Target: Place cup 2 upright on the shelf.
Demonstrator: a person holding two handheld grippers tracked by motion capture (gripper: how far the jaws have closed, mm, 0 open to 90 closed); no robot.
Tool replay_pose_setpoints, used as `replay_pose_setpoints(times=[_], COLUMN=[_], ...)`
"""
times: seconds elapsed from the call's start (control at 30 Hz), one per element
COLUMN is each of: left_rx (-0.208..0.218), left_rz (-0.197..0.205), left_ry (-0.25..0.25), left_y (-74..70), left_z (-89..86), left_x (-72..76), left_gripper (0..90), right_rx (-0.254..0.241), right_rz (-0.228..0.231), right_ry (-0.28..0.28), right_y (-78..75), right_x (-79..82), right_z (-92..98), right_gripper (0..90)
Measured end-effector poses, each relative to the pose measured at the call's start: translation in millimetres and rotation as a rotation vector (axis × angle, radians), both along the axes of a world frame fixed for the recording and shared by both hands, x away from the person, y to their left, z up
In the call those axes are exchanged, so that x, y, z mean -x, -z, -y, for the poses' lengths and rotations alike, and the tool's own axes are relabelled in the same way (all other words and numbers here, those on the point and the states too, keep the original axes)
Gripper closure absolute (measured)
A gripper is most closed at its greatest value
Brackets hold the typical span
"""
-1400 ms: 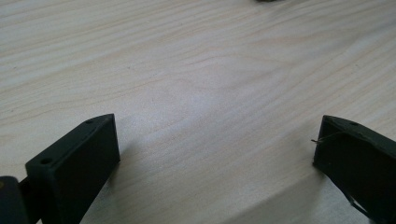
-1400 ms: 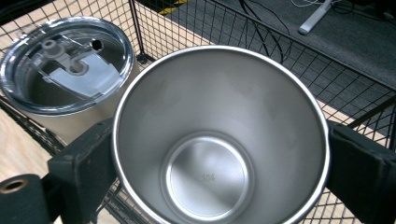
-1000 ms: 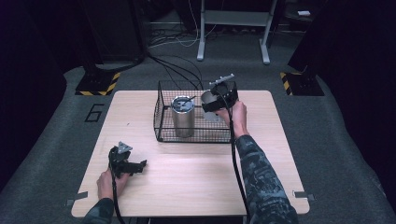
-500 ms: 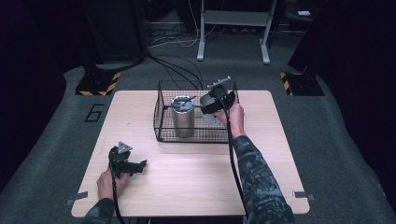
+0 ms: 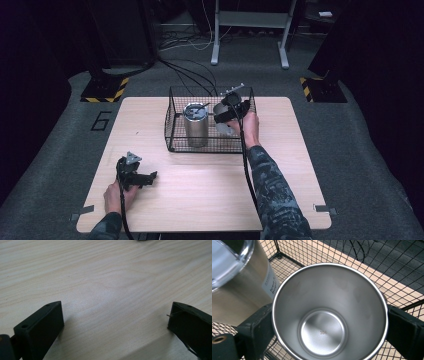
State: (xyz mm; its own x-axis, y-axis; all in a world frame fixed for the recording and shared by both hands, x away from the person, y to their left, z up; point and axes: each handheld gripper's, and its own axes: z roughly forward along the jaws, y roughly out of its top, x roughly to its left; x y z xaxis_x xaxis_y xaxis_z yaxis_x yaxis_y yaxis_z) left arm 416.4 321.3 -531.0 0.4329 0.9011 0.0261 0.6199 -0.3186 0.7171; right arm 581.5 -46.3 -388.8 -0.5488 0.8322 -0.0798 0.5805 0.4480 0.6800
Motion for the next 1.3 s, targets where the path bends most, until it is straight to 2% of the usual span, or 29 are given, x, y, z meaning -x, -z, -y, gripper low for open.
replay_pose_setpoints(times=[0.2,0.27,0.37,0.83,1.3], left_rx=[0.008,-0.001,-0.001,0.001,0.001], left_rz=[-0.002,0.001,0.001,0.001,0.000], left_ry=[-0.003,0.001,0.001,0.000,0.000], left_y=[0.3,0.0,0.0,0.1,0.1], left_z=[0.4,-0.1,-0.1,0.0,0.0], left_x=[0.1,-0.1,-0.1,-0.1,-0.1], left_gripper=[0.0,0.0,0.0,0.0,0.0], right_rx=[0.004,0.003,-0.014,0.001,0.012], right_rz=[-0.010,-0.016,-0.024,-0.048,-0.095], right_ry=[0.015,0.019,0.028,0.021,0.041], right_y=[4.2,5.9,8.9,19.0,34.1], right_x=[-3.1,-4.3,-5.8,-9.5,-11.5], right_z=[0.3,0.5,0.7,-4.8,-3.4], right_gripper=[6.0,5.9,6.0,5.9,5.8])
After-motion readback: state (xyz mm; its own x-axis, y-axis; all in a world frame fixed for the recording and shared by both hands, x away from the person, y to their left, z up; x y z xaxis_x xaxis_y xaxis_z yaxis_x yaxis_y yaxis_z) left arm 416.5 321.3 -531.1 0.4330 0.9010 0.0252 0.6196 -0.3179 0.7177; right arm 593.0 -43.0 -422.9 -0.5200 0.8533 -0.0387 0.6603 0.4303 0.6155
